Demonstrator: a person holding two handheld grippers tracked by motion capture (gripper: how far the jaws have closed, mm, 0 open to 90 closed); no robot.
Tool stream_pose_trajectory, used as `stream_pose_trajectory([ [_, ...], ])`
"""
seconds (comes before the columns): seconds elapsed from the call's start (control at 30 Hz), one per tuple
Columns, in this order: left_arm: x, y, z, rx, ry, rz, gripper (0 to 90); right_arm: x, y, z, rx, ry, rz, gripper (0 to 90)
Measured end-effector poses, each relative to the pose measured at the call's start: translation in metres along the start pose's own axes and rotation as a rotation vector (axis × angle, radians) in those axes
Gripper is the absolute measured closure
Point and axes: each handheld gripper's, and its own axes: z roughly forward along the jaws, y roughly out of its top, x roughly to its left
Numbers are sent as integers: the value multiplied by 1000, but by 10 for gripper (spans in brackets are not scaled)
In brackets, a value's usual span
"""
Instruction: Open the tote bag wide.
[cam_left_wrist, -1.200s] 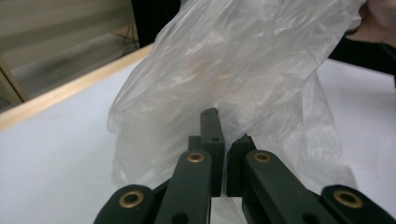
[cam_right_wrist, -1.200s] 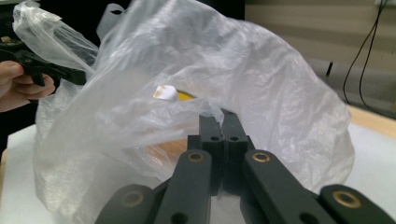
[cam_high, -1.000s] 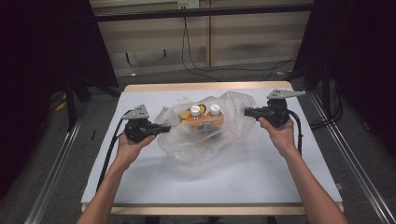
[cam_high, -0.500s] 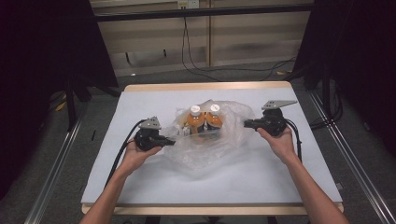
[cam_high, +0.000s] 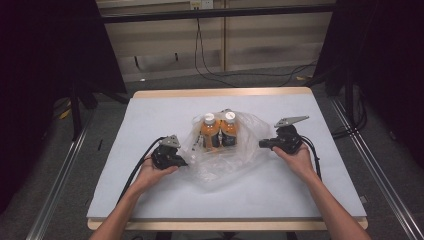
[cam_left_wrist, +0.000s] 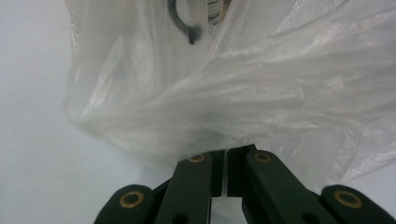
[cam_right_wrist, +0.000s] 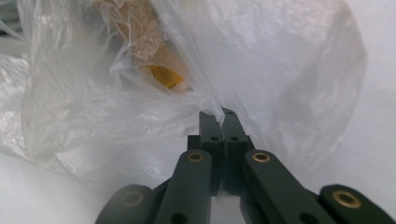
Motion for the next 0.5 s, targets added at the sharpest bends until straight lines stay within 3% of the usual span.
stream_pose_trajectory([
  [0.1, 0, 0, -2, 14, 6, 21, 900, 1, -4, 5, 22, -9, -7, 900],
  [0.23, -2, -1, -2, 8, 24, 18, 900, 3, -14, 15, 86, -45, -46, 900],
  [0.5, -2, -2, -2, -25, -4, -9, 900, 4, -17, 18, 76, -38, -41, 900],
])
